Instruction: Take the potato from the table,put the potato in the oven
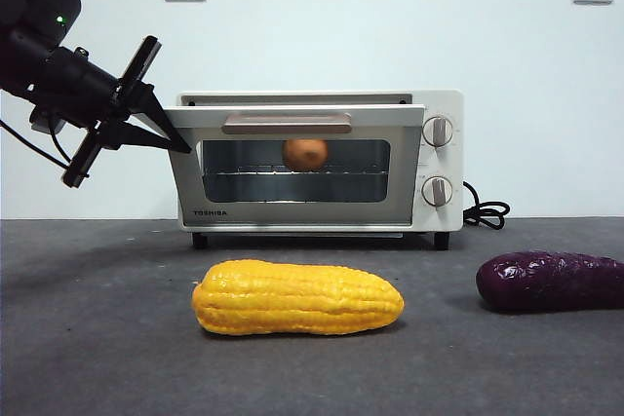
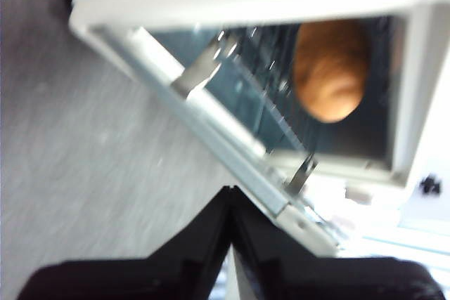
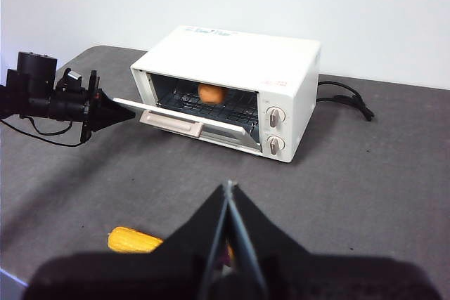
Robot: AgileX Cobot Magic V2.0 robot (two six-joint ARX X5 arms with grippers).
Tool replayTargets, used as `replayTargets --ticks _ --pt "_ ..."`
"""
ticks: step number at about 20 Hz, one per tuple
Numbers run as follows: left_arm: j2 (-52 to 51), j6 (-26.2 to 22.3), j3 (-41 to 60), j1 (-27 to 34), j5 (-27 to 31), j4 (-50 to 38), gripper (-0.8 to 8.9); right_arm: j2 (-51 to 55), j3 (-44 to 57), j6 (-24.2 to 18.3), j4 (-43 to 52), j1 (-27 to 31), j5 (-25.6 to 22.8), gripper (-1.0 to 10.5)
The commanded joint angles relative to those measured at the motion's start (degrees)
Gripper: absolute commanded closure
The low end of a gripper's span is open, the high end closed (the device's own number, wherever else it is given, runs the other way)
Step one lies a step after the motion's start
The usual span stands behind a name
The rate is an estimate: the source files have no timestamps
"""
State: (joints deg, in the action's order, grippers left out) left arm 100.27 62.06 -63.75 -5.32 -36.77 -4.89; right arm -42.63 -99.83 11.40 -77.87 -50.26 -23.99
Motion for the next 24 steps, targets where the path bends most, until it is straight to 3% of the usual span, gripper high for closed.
replayTargets --ticks 1,8,16,20,24 --pt "-0.11 4.17 -0.2 -0.17 1.25 -2.67 8.2 0.15 0.37 0.66 -1.14 -0.09 -0.04 9.6" --pt "-0.11 9.51 -0.22 -0.24 6.67 -7.69 8.2 0.15 0.37 1.05 -1.14 -0.09 -0.07 9.6" --pt "-0.11 9.75 -1.66 -0.24 8.28 -8.55 8.2 0.15 0.37 1.03 -1.14 -0.09 -0.11 9.6" --pt "-0.11 7.58 -2.84 -0.24 7.15 -8.48 8.2 0.15 0.37 1.03 -1.14 -0.09 -0.5 9.6" --pt "-0.13 2.86 -4.04 -0.24 1.57 -8.48 8.2 0.15 0.37 1.03 -1.14 -0.09 -0.48 9.5"
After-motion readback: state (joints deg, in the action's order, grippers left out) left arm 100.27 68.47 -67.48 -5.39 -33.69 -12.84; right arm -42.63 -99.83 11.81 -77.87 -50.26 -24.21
